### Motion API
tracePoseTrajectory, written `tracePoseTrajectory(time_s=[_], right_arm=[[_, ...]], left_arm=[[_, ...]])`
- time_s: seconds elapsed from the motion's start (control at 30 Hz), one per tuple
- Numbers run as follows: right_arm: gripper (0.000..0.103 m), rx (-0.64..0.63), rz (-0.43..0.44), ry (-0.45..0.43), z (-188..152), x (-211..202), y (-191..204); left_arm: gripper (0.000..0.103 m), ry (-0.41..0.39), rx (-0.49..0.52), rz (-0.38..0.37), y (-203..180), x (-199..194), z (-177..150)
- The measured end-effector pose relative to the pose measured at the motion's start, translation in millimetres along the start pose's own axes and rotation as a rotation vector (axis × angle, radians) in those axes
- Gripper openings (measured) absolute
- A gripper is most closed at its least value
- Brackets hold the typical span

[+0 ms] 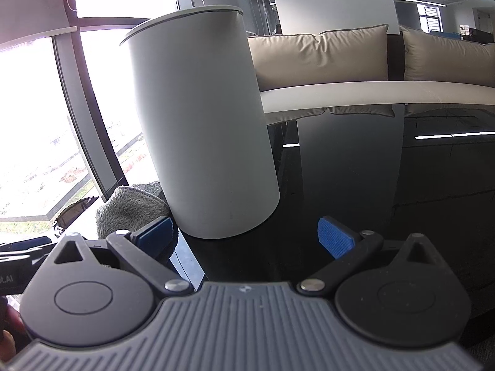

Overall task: Clean container
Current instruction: 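Move the right tool toward the white kettle's handle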

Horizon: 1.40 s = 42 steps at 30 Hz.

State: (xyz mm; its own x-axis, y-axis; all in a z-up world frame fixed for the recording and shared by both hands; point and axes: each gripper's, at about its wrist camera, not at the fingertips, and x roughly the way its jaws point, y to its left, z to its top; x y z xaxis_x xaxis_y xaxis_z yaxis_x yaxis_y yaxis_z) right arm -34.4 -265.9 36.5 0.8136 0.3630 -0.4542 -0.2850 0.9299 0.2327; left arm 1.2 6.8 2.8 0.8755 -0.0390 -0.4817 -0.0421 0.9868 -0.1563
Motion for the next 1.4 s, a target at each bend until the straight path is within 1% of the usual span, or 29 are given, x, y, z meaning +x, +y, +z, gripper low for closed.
tracePoseTrajectory(time_s=[0.27, 0.43, 0.53, 0.63, 0.77, 0.87, 1.07, 1.2, 1.3, 1.4], right_arm=[[0.102, -0.063, 0.04, 0.021, 17.1, 36.5, 6.5], [0.102, -0.095, 0.063, 0.037, 21.5, 52.5, 12.4], [0.102, -0.122, 0.058, 0.039, 23.9, 61.0, 17.9], [0.102, -0.134, 0.034, 0.049, 27.8, 70.2, 19.8], [0.102, -0.119, 0.016, 0.065, 28.5, 78.8, 19.4], [0.102, -0.098, 0.031, 0.072, 30.7, 84.1, 16.8], [0.102, -0.114, 0.051, 0.071, 33.3, 90.3, 14.1], [0.102, -0.092, 0.063, 0.087, 37.5, 92.8, 6.5], [0.102, -0.069, 0.038, 0.097, 41.6, 94.5, 0.2], [0.102, -0.036, -0.006, 0.091, 47.7, 97.6, -10.6]], left_arm=[[0.102, 0.032, -0.026, -0.016, 4.9, 5.2, 1.6], [0.102, 0.049, -0.045, -0.026, 7.6, 8.1, 2.8], [0.102, 0.055, -0.039, -0.028, 7.0, 9.4, 2.9], [0.102, 0.062, -0.032, -0.03, 5.3, 10.5, 2.8], [0.102, 0.068, -0.023, -0.032, 3.1, 12.0, 2.6], [0.102, 0.072, -0.018, -0.034, 1.5, 12.3, 2.2], [0.102, 0.079, -0.008, -0.034, -1.0, 14.2, 1.1], [0.102, 0.08, -0.015, -0.036, 0.6, 14.5, 1.4], [0.102, 0.082, -0.021, -0.037, 1.6, 14.4, 1.7], [0.102, 0.086, -0.021, -0.041, 1.6, 15.2, 2.1]])
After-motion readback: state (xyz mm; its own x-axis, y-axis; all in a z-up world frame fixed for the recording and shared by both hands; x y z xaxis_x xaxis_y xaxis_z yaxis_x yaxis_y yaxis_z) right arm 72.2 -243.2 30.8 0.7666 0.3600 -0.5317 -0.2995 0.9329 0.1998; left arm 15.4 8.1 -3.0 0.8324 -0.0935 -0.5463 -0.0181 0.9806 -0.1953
